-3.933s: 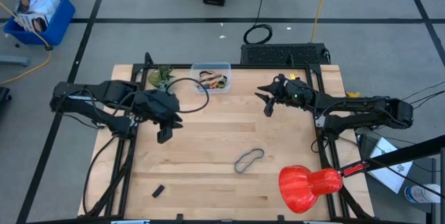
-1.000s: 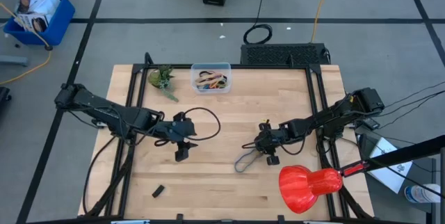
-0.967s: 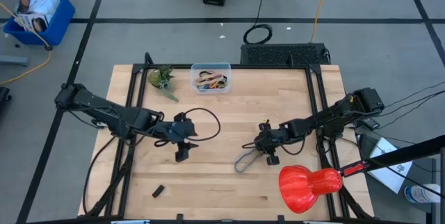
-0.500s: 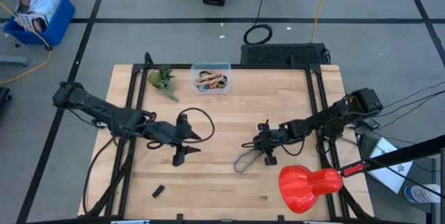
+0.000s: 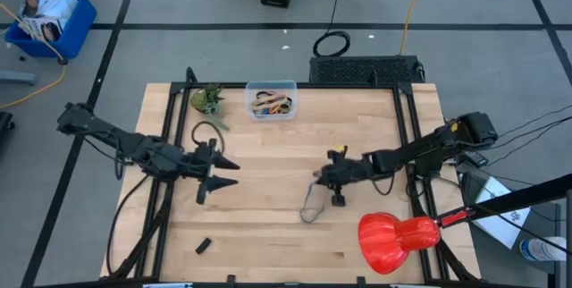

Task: Pick and place rubber bands into bin
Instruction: Put the dark blue rubber band into the transparent bin

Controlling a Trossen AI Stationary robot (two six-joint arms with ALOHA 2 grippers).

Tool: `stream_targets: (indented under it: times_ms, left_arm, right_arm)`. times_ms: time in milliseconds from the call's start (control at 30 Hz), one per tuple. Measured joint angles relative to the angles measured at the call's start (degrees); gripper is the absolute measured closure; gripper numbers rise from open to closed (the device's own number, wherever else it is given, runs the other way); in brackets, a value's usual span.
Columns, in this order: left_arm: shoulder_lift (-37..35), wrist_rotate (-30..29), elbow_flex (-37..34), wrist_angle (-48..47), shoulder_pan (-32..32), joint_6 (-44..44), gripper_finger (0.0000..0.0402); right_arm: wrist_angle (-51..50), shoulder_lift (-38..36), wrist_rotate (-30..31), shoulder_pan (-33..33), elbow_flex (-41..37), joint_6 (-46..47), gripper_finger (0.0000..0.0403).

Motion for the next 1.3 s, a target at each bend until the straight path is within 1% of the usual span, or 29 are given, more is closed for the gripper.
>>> stream_targets:
  times_ms: [100,167,267,333,433,500,567,667,800,900,1067,1300]
  left_arm:
    - [-4.0,0.0,-3.6,2.0,-0.2,0.4,0.0183]
    - [-6.1,0.2,-5.2,2.7,-0.2,0.4,0.0183]
    - [-7.9,0.3,-6.9,2.6,-0.2,1.6,0.0183]
    - [-9.3,0.3,-8.0,2.4,-0.2,3.6,0.0183]
    - [-11.3,0.3,-9.0,2.1,-0.2,4.8,0.0183]
    - [-12.5,0.3,-9.4,1.7,-0.2,4.9,0.0183]
    - [-13.4,0.3,-9.4,2.1,-0.2,4.9,0.0183]
    - [-13.9,0.3,-9.4,1.7,-0.2,5.3,0.0183]
    - [-14.0,0.3,-9.5,0.1,-0.2,5.2,0.0183]
    - [-14.0,0.3,-9.5,-0.8,-0.2,4.9,0.0183]
    - [-14.1,1.0,-9.5,-1.2,-0.2,4.8,0.0183]
    - [-14.0,3.0,-9.5,-3.0,-0.2,4.8,0.0183]
  right_arm:
    - [5.6,-2.5,0.1,-3.4,0.3,-0.7,0.0402]
    - [11.5,-4.3,0.0,-6.4,0.3,-1.4,0.0402]
    - [19.4,-7.3,0.0,-10.8,0.3,-3.0,0.0402]
    - [22.7,-8.9,0.0,-13.3,1.5,-4.4,0.0402]
    - [21.1,-11.5,-0.2,-15.4,5.0,-7.9,0.0402]
    - [20.2,-11.9,-0.3,-16.3,8.6,-11.0,0.0403]
    - [16.4,-12.1,-0.3,-17.2,12.7,-13.4,0.0403]
    - [10.5,-10.7,-0.3,-19.0,20.1,-15.8,0.0403]
    - [4.0,-7.0,-0.2,-22.0,29.1,-15.8,0.0403]
    - [1.9,-3.4,-0.2,-24.1,34.3,-15.7,0.0403]
    - [2.0,3.5,-0.2,-27.5,37.9,-17.3,0.0403]
    - [6.1,13.7,-0.2,-32.2,38.5,-15.3,0.0403]
